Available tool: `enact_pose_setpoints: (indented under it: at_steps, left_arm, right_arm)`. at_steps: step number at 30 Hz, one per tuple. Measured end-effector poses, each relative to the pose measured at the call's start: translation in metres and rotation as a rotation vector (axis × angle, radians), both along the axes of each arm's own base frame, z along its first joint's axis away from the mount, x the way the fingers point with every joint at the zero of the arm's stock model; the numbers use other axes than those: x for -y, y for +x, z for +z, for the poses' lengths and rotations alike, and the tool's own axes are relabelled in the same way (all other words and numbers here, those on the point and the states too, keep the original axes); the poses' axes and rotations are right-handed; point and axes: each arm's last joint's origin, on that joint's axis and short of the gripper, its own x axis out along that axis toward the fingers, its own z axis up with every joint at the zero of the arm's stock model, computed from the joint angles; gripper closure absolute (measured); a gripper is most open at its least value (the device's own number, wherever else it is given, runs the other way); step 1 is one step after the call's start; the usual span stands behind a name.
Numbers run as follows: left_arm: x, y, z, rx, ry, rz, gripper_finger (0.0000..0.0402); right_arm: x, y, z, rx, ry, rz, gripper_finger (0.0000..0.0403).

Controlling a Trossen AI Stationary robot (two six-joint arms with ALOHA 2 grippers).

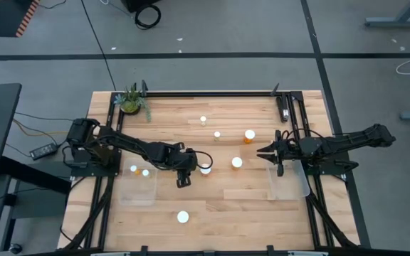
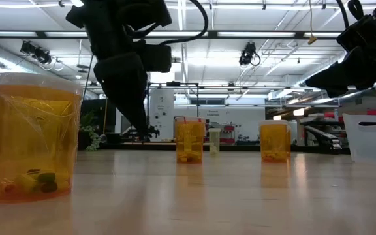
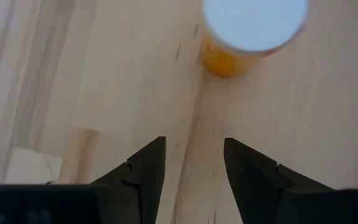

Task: Pick and place medicine bottles into bin by pill shape (circle, oval)
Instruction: Put the big top right yellow pill bottle into the right transparent bin

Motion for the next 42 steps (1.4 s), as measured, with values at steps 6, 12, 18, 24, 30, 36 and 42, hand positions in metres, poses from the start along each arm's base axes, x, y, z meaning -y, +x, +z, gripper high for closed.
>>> enact_pose_setpoints:
  at_steps: [6,12,18,24,30,36,42]
  left_arm:
    - [0.005,0.005,0.003,0.058,0.036,-0.059,0.023]
    - [0.008,0.006,0.004,0.07,0.069,-0.119,0.023]
    - [0.008,0.009,0.006,0.095,0.101,-0.172,0.023]
    - [0.005,0.008,0.005,0.074,0.173,-0.178,0.023]
    - [0.002,0.007,0.006,0.055,0.305,-0.18,0.023]
    - [0.0,0.009,0.008,0.049,0.45,-0.245,0.023]
    - [0.002,0.014,0.019,0.108,0.515,-0.437,0.023]
  right_arm:
    - [0.0,0.0,0.0,0.0,0.0,0.0,0.0315]
    - [0.0,0.0,0.0,0.001,0.0,0.0,0.0315]
    - [0.0,0.0,0.0,0.001,0.0,0.0,0.0315]
    - [0.0,0.0,0.0,0.003,0.0,0.0,0.0315]
    - [0.0,0.001,0.003,0.035,0.027,-0.004,0.0315]
    - [0.0,0.001,0.004,0.056,0.091,-0.015,0.0315]
    - [0.001,0.001,0.011,0.057,0.146,-0.055,0.0315]
